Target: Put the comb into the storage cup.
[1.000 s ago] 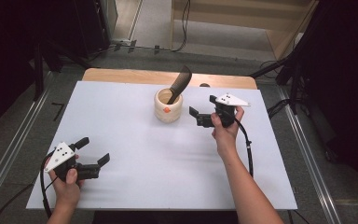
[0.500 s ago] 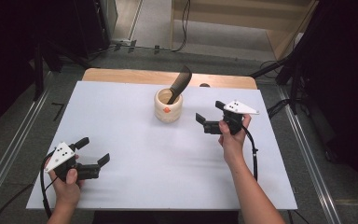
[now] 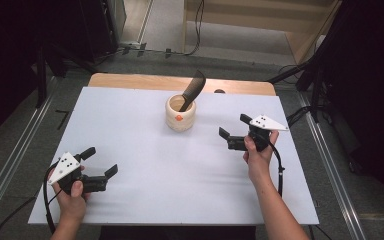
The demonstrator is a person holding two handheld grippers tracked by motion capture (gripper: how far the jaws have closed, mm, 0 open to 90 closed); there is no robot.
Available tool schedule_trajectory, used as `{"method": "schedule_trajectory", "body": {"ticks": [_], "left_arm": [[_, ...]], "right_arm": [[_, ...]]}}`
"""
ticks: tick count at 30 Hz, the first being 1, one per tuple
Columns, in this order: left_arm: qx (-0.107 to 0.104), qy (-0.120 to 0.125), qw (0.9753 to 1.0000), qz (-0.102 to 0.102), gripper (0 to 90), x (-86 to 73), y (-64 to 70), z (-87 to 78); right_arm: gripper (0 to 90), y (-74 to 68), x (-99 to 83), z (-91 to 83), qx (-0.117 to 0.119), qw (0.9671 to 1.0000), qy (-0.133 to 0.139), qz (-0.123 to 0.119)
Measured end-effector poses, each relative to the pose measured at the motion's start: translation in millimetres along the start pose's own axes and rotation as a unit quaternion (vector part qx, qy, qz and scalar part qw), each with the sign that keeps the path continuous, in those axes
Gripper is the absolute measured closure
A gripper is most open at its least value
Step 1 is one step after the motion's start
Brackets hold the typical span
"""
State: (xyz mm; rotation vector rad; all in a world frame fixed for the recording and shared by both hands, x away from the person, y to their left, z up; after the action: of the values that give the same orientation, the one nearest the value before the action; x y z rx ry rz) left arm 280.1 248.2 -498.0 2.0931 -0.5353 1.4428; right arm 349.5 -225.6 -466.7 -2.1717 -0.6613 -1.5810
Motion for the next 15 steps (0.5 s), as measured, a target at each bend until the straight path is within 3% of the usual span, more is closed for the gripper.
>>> {"method": "schedule_trajectory", "body": {"ticks": [15], "left_arm": [[0.0,0.0,1.0,0.001,0.0,-0.1,0.0,-0.1]], "right_arm": [[0.0,4.2,-16.8,-25.6,-0.012,0.9999,-0.001,-0.007]]}}
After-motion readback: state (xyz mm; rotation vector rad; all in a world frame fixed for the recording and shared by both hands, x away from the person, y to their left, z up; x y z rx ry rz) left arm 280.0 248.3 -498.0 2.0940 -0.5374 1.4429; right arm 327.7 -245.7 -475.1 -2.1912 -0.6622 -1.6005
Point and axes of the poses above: each handheld gripper's, and its own axes: z roughly forward along the jaws, x roughly out of its top, y roughly to its right, the point moved 3 cm from there along z, roughly forward along the jaws, and after that the axes turned 7 degrees about -z, right-handed, at the moved point
